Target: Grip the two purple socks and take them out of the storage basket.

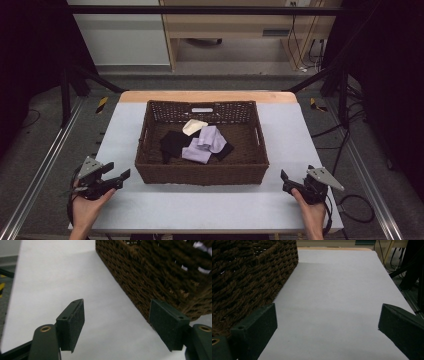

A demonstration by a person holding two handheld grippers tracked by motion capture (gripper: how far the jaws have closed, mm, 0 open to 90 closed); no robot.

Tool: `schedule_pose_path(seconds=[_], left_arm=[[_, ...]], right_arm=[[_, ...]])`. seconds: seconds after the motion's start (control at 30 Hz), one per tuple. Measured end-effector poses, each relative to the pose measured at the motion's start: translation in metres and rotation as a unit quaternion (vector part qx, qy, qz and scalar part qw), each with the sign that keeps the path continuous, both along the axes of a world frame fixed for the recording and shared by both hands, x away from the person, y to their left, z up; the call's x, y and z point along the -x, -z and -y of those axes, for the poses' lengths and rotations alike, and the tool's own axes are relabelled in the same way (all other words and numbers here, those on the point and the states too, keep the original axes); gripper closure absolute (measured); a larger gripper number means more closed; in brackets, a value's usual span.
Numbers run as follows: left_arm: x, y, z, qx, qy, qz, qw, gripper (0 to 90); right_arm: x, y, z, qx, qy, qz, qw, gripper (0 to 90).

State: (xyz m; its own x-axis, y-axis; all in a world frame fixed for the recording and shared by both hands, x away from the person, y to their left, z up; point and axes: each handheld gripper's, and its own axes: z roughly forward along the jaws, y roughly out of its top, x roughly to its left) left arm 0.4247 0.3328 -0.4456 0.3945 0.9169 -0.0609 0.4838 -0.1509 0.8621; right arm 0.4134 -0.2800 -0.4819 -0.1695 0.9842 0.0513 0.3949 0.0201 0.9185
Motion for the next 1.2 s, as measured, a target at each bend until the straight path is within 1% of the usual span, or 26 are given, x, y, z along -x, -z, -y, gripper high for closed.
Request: schedule_pose_path(seconds=[0.07,0.1,0.13,0.17,0.2,0.23,0.3,0.33,0.4,0.43,0.47,0.53,0.6,0.63,0.67,0.7,0.77,0.8,0.83,0.9,0.93,0.97,1.0,1.07,1.2], left_arm=[[0.0,-0.002,-0.001,0.004,-0.002,0.004,1.0,31.3],[0.0,-0.006,-0.003,0.012,-0.01,0.008,0.9998,32.4],[0.0,-0.008,-0.003,0.016,-0.014,0.009,0.9997,33.8],[0.0,-0.008,-0.003,0.016,-0.014,0.009,0.9997,34.6],[-0.001,-0.011,-0.003,0.025,-0.019,0.012,0.9994,35.3],[-0.001,-0.012,-0.003,0.029,-0.018,0.012,0.9993,35.4],[-0.002,-0.013,-0.002,0.029,-0.018,0.015,0.9993,35.2],[-0.003,-0.017,-0.001,0.025,-0.02,0.017,0.9994,34.5],[-0.005,-0.025,-0.002,0.032,-0.019,0.026,0.999,34.8],[-0.005,-0.025,-0.002,0.032,-0.019,0.026,0.999,35.2],[-0.005,-0.033,-0.003,0.044,-0.018,0.036,0.9982,35.5],[-0.005,-0.041,-0.004,0.046,-0.016,0.047,0.9977,33.7],[-0.006,-0.05,-0.005,0.052,-0.014,0.056,0.997,33.7],[-0.006,-0.05,-0.005,0.052,-0.014,0.056,0.997,33.7],[-0.007,-0.058,-0.005,0.059,-0.013,0.065,0.996,33.9],[-0.007,-0.058,-0.005,0.059,-0.013,0.065,0.996,34.3],[-0.009,-0.065,-0.004,0.065,-0.013,0.072,0.9951,35.9],[-0.012,-0.071,-0.001,0.063,-0.011,0.077,0.9949,36.0],[-0.013,-0.074,0.001,0.061,-0.01,0.079,0.995,36.0],[-0.014,-0.076,0.003,0.06,-0.011,0.079,0.995,36.5],[-0.018,-0.081,0.008,0.064,-0.008,0.078,0.9948,36.6],[-0.018,-0.081,0.008,0.064,-0.008,0.078,0.9948,37.3],[-0.021,-0.086,0.014,0.058,-0.003,0.084,0.9948,37.6],[-0.025,-0.091,0.021,0.049,0.002,0.09,0.9947,37.7],[-0.032,-0.102,0.036,0.044,0.014,0.092,0.9947,37.5]], right_arm=[[0.0,0.001,0.0,0.004,-0.004,0.0,1.0,2.3],[0.0,0.001,-0.001,0.006,-0.004,-0.002,1.0,2.4],[0.0,0.001,-0.001,0.007,-0.004,-0.005,1.0,2.6],[0.0,0.001,-0.001,0.006,-0.004,-0.006,1.0,2.6],[0.001,0.001,-0.001,0.005,-0.007,-0.004,1.0,2.5],[0.001,0.001,0.0,0.003,-0.009,-0.003,0.9999,2.7],[0.002,0.001,0.0,0.007,-0.008,-0.003,0.9999,3.1],[0.002,0.001,0.0,0.007,-0.005,-0.001,1.0,3.1],[0.002,0.001,0.001,0.005,-0.004,0.002,1.0,3.5],[0.002,0.001,0.001,0.005,-0.005,0.002,1.0,3.8],[0.002,0.001,0.001,0.004,-0.004,0.001,1.0,3.8],[0.002,0.001,0.001,0.006,-0.004,0.003,1.0,3.8],[0.003,0.001,0.001,0.004,-0.005,0.005,1.0,3.7],[0.003,0.001,0.001,0.004,-0.005,0.005,1.0,3.7],[0.004,0.001,0.001,0.007,-0.004,0.004,1.0,3.7],[0.004,0.001,0.001,0.007,-0.004,0.004,1.0,3.7],[0.003,0.002,0.001,0.006,-0.006,0.004,1.0,3.6],[0.003,0.002,0.001,0.006,-0.006,0.004,1.0,3.6],[0.003,0.002,0.001,0.006,-0.006,0.004,1.0,3.6],[0.003,0.002,0.001,0.006,-0.007,0.004,0.9999,3.6],[0.003,0.001,0.001,0.007,-0.008,0.001,0.9999,3.6],[0.003,0.001,0.001,0.007,-0.008,-0.001,0.9999,3.6],[0.003,0.001,0.001,0.007,-0.008,-0.001,0.9999,3.6],[0.003,0.001,0.001,0.008,-0.008,0.0,0.9999,3.6],[0.002,0.001,0.0,0.009,-0.009,-0.003,0.9999,3.7]])
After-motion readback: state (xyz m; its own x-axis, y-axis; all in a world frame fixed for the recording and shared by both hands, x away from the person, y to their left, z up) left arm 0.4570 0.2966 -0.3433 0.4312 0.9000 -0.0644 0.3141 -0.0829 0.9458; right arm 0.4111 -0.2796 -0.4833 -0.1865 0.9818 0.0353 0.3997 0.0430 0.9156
